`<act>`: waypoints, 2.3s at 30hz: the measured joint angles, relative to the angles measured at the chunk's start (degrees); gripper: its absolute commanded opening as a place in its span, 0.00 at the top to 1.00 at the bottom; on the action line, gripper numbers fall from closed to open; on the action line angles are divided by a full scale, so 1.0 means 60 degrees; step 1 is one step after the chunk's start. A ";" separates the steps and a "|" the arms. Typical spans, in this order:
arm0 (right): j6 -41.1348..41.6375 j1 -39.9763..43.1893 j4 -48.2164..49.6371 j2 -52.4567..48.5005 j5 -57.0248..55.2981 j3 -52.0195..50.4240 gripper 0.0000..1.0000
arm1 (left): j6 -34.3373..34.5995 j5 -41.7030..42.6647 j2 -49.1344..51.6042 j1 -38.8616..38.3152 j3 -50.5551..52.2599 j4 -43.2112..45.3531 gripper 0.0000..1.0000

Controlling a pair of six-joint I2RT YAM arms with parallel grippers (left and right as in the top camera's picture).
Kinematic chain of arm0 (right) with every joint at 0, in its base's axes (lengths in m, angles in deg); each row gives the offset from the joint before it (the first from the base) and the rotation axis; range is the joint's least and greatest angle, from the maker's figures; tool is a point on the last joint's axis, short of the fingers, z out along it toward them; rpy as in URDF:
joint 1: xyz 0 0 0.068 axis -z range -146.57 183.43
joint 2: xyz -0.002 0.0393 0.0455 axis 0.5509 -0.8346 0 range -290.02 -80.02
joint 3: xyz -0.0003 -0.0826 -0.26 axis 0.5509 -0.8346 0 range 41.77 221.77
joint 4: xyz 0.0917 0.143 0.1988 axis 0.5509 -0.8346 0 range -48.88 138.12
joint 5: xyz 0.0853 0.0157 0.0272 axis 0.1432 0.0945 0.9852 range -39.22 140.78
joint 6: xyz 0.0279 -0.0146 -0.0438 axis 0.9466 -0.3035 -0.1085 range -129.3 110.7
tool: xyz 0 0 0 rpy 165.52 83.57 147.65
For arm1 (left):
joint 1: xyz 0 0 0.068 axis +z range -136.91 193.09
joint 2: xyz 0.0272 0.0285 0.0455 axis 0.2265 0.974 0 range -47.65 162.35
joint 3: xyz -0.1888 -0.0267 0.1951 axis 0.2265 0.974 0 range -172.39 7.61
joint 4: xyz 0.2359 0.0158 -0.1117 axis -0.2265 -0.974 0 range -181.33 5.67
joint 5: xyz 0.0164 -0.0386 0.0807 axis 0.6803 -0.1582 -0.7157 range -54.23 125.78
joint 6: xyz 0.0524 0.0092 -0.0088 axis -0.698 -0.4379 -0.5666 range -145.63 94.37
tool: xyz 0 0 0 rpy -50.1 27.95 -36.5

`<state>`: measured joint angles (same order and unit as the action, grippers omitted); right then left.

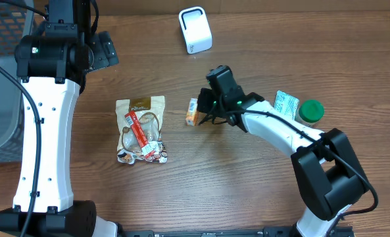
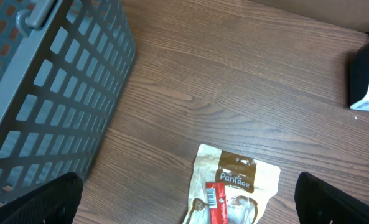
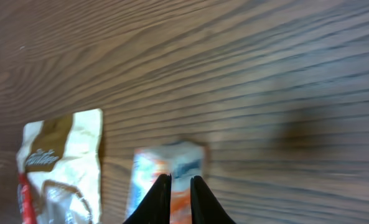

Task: Scan the item barcode
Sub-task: 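Lower the right gripper and close it around the Kleenex pack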

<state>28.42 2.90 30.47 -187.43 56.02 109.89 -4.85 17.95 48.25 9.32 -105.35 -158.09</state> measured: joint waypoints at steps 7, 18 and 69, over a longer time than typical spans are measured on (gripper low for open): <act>0.0095 0.0259 -0.0586 0.0000 -0.0025 0.0000 0.85 | 0.0000 0.0000 0.0000 0.0000 0.0000 0.0000 0.00; 0.0397 -0.0827 -0.0313 -0.0259 -0.0036 0.0000 0.85 | 0.0000 0.0000 0.0000 0.0000 0.0000 0.0000 0.00; 0.0714 -0.0936 0.2007 -0.1515 0.0772 0.0000 0.67 | 0.0000 0.0000 0.0000 0.0000 0.0000 0.0000 0.00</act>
<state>32.70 -2.71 42.52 -196.52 60.65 109.89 -4.85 17.95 48.25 9.32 -105.35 -158.09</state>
